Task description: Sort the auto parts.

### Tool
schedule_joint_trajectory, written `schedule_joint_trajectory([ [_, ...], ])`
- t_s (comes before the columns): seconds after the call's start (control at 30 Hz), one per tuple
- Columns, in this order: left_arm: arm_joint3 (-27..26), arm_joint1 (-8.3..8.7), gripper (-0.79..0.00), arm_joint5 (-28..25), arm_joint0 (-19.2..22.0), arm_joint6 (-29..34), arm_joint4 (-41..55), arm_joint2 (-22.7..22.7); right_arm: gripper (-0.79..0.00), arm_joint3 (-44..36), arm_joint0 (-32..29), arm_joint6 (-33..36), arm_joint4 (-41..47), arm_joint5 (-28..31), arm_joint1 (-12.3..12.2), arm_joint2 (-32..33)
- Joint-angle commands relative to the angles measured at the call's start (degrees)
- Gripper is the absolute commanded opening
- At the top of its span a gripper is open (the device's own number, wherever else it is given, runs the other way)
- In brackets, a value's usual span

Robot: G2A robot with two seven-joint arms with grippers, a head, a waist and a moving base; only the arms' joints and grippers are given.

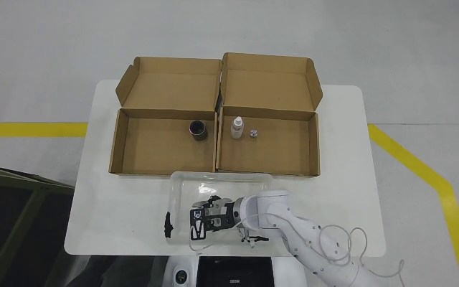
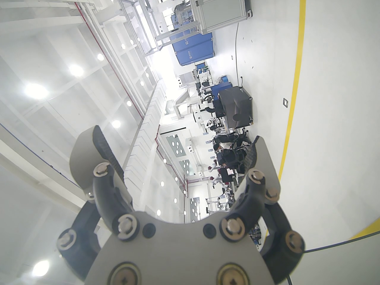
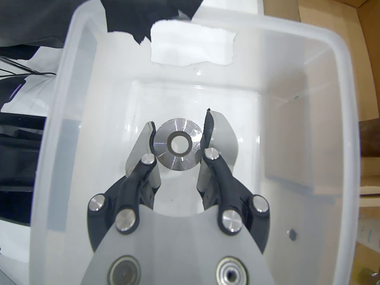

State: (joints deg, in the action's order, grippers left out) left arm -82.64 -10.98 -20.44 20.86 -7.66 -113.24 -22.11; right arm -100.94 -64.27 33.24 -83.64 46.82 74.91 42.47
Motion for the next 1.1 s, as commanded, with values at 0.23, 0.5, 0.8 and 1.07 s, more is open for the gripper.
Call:
schedule_joint_trajectory([
  [0.23, 0.0, 0.0, 0.0, 0.0, 0.0, 0.0, 0.0, 0.0, -0.785, -2.4, 1.7, -3.6, 1.2, 0.3, 0.0, 0.4],
  [0.5, 0.0, 0.0, 0.0, 0.0, 0.0, 0.0, 0.0, 0.0, -0.785, -5.2, 2.6, -6.8, 1.3, 0.8, -0.3, 1.5],
  [0.8, 0.0, 0.0, 0.0, 0.0, 0.0, 0.0, 0.0, 0.0, -0.785, -8.1, 3.2, -9.8, 1.6, 0.3, -0.5, 2.9],
  [1.07, 0.0, 0.0, 0.0, 0.0, 0.0, 0.0, 0.0, 0.0, -0.785, -9.2, 3.7, -11.5, 1.4, -0.6, -0.7, 3.6],
])
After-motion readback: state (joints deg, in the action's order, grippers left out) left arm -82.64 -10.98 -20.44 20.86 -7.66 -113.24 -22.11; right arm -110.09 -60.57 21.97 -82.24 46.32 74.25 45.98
